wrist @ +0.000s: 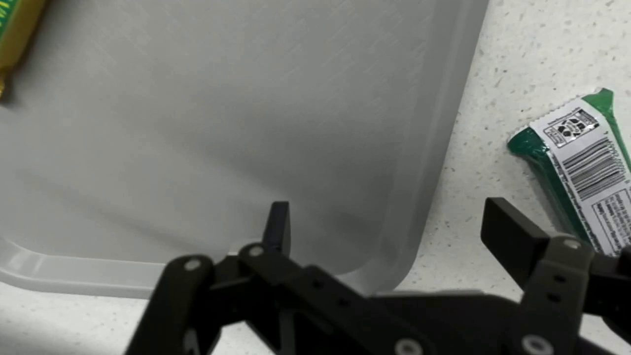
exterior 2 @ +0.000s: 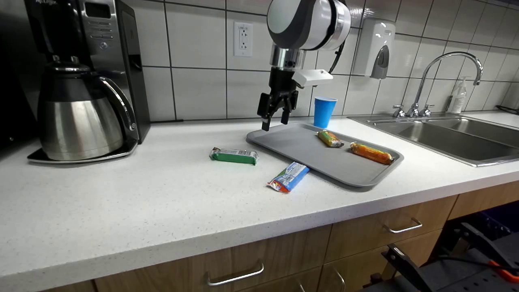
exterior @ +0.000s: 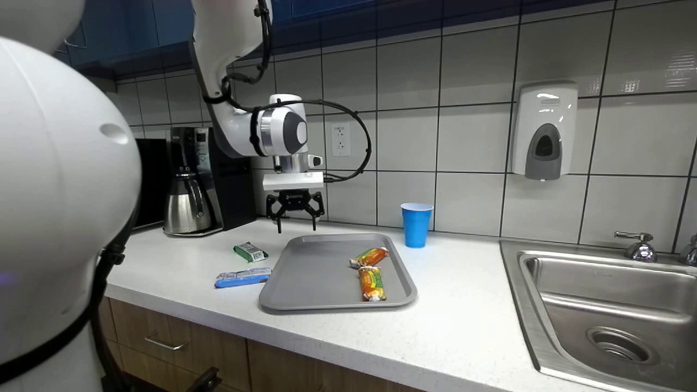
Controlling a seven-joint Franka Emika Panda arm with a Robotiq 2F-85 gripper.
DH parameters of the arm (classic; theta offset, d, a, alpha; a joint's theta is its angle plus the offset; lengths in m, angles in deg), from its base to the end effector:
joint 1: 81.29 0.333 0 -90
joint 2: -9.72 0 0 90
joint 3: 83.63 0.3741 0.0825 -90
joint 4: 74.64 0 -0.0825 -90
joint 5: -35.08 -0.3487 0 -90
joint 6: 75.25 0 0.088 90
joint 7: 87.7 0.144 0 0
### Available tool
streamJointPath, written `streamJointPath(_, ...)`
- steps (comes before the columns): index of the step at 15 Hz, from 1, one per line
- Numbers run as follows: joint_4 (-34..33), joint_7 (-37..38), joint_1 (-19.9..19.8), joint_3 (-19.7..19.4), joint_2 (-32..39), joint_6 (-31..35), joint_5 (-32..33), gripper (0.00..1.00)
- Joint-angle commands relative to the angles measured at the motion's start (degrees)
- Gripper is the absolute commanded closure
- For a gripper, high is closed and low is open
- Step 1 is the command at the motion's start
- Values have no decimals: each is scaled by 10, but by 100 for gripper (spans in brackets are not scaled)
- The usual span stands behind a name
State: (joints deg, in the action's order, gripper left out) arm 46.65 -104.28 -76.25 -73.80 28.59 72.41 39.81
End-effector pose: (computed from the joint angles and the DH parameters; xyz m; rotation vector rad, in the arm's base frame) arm 0.5733 0.1474 0.3168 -2.9894 -0.9294 -0.2151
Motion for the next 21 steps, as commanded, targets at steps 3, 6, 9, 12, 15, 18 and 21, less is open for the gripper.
streamJointPath(3, 2, -59, 2, 28, 6, 23, -6, 0)
streamJointPath(6, 3, -74, 5, 42, 10, 24, -9, 0)
streamJointPath(9, 4, -81, 11, 53, 13, 24, -8, 0)
streamJointPath(12, 6, -102, 12, 69, 20, 31, -14, 0)
streamJointPath(15, 8, -118, 15, 80, 30, 46, -7, 0)
streamJointPath(18, 5, -131, 20, 87, 43, 58, 1, 0)
streamJointPath(21, 2, -141, 27, 87, 57, 65, 14, 0)
